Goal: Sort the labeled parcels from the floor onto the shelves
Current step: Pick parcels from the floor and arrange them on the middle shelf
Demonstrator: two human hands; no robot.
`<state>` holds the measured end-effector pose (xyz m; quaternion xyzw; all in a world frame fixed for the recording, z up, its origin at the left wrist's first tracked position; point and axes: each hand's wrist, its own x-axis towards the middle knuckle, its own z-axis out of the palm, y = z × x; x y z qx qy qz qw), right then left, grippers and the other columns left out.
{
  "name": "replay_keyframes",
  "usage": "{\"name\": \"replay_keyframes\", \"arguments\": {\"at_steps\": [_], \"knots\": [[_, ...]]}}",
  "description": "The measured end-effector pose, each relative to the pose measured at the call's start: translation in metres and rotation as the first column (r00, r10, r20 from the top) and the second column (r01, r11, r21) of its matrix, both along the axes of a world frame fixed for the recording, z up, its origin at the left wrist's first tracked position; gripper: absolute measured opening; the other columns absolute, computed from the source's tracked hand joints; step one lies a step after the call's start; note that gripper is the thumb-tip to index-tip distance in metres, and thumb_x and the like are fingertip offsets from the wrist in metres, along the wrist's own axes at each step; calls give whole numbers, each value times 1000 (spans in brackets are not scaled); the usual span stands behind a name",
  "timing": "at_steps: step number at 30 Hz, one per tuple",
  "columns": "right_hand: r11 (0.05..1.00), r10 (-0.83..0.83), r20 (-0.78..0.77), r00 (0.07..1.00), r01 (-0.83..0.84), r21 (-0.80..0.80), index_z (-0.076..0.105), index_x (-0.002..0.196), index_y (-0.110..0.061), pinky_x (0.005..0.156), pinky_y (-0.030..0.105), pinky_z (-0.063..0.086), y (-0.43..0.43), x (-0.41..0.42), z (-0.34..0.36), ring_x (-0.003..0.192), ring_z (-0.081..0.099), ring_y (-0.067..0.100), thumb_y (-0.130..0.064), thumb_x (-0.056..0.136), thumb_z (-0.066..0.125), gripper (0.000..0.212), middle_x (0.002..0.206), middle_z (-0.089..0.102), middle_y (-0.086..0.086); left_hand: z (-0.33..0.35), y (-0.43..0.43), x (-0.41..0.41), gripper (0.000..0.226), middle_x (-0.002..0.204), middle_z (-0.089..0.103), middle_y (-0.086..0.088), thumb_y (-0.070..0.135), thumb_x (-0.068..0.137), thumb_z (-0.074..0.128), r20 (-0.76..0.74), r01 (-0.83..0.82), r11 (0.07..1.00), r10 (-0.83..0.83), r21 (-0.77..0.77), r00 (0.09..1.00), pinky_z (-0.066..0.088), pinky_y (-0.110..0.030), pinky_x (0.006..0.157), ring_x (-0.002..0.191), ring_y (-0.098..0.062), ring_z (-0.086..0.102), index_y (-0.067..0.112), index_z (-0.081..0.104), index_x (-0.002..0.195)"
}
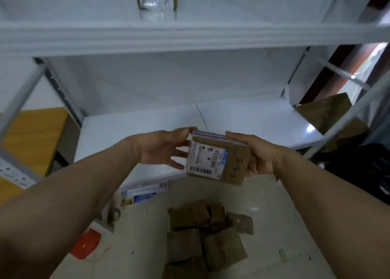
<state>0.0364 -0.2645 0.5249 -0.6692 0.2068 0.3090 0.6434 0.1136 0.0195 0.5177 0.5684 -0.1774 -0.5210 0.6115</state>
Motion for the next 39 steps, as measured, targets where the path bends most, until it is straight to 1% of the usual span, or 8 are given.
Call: {"name": "replay_keyframes", "arguments": {"at_steps": [2, 4, 10, 14, 19, 26, 32, 39], "knots": [[1000, -7, 34, 999, 8, -20, 70, 127, -17, 108, 44, 41, 6, 2, 32, 120, 63, 32, -69, 68, 72, 78, 133, 63, 20, 40, -3, -2, 107, 136, 60, -7, 47, 57, 91, 126, -37, 999, 35, 14, 991, 45, -57, 103, 125, -32, 57, 47, 31, 145], [999, -13, 94, 996, 18, -47, 69, 127, -17, 110, 44, 37, 11, 4, 58, 113, 60, 32, -70, 69, 71, 79, 136, 61, 20, 74, -7, -6, 105, 127, 66, -8, 39, 59, 91, 269, -72, 997, 61, 33, 961, 50, -53, 98, 119, -30, 62, 49, 29, 143], [1000, 13, 235, 972, -18, 22, 68, 126, -16, 94, 47, 53, 8, 3, 110, 113, 66, 38, -92, 71, 46, 96, 125, 68, 19, 138, -5, -21, 34, 108, 68, -14, 25, 84, 66, 427, -201, 978, 203, -50, 881, 59, -38, 77, 99, -28, 65, 13, 60, 116], [992, 43, 373, 927, -84, 94, 66, 127, -23, 95, 56, 54, 3, -2, 137, 116, 66, 38, -77, 70, 64, 78, 125, 69, 19, 144, 8, -26, 58, 139, 52, -23, 20, 83, 61, 202, -357, 913, 394, -197, 896, 36, -65, 106, 126, -44, 46, 10, 52, 138], [996, 69, 545, 836, -86, 7, 62, 130, -31, 87, 46, 59, 14, 2, 169, 117, 64, 28, -43, 84, 72, 48, 127, 66, 8, 134, 0, -50, 71, 134, 54, -26, 4, 81, 63, 113, -370, 888, 412, -273, 904, 46, -65, 90, 119, -50, 52, 9, 36, 146], [990, 74, 662, 746, -135, 41, 67, 123, -37, 88, 46, 58, 24, 6, 191, 113, 67, 21, -28, 78, 78, 46, 118, 74, 0, 137, -14, -72, 93, 131, 60, 7, 12, 71, 81, 427, -453, 892, 415, -14, 804, 43, -57, 104, 122, -18, 58, 31, 26, 144], [987, 95, 681, 726, -159, 32, 66, 124, -36, 86, 43, 57, 31, 6, 192, 113, 65, 18, -25, 85, 75, 42, 115, 75, -2, 164, -12, -78, 88, 124, 65, -2, 14, 66, 86, 469, -515, 852, 494, -94, 732, 50, -55, 98, 111, -23, 67, 25, 38, 139], [986, 89, 659, 746, -160, 48, 52, 137, -35, 92, 48, 56, 35, 14, 187, 117, 65, 19, -28, 69, 84, 75, 116, 75, 0, 171, -11, -69, 68, 109, 74, -2, 4, 75, 80, 487, -542, 835, 515, -97, 706, 55, -52, 90, 103, -26, 71, 17, 46, 132]]}}
